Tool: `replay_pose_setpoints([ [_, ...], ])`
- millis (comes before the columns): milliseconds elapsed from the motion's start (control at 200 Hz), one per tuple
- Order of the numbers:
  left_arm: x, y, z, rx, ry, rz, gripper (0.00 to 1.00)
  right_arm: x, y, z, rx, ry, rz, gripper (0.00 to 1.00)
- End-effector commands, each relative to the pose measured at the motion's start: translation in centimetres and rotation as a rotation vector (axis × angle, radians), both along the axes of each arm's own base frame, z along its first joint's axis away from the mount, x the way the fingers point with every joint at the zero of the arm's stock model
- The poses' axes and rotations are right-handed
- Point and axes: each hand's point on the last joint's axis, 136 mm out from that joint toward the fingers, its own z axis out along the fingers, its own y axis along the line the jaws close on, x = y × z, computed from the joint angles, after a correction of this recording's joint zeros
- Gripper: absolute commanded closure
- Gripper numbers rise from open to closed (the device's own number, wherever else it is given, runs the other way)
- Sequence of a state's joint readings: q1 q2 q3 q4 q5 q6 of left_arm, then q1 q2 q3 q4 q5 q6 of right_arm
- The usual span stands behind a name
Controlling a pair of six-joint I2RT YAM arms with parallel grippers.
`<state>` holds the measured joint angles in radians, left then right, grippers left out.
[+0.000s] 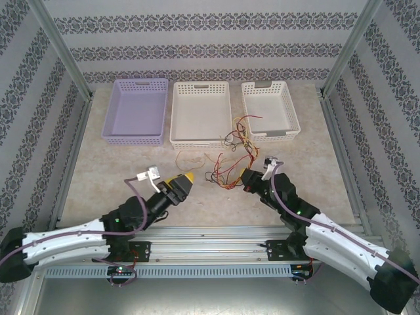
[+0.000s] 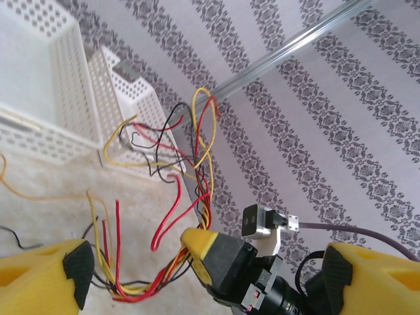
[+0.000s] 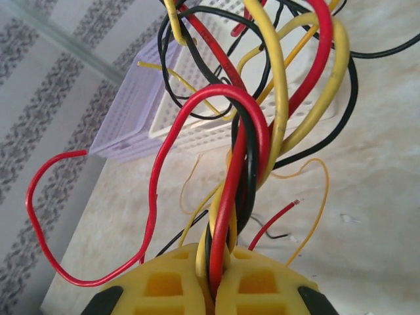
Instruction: Untangle the cables
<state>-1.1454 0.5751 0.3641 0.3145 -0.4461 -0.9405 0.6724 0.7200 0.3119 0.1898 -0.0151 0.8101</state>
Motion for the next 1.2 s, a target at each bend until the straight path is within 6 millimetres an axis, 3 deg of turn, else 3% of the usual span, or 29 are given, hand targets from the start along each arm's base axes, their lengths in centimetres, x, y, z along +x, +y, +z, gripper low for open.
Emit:
replay_pose_setpoints([
  [0,0.0,0.6,-3.3,0.293,0.013,-0.007,0.08,-1.5,3.3,4.4,0.034,-0.116,0.239,1.00],
  [150,0.2,-1.1,-3.9,0.343,0.042,-0.093,0.06,-2.2,4.9,5.3,0.014,-0.151,0.363,1.00],
  [310,2.1,-1.6,-4.8,0.334,0.163,-0.162,0.05,-3.2,6.7,5.6,0.002,-0.144,0.501,1.00],
  [555,4.5,-0.1,-2.1,0.208,0.191,-0.199,0.03,-3.8,7.2,4.6,-0.021,-0.126,0.564,1.00],
  [819,4.3,-2.1,0.2,0.062,0.134,-0.329,0.00,-4.0,7.6,2.9,-0.047,-0.089,0.593,1.00],
  [939,4.6,-2.5,-0.3,0.069,0.152,-0.338,0.00,-4.5,8.1,2.6,-0.064,-0.086,0.628,1.00],
  [1194,6.8,-1.3,-1.3,0.159,0.188,-0.247,0.00,-5.3,8.7,1.5,-0.096,-0.078,0.669,1.00],
])
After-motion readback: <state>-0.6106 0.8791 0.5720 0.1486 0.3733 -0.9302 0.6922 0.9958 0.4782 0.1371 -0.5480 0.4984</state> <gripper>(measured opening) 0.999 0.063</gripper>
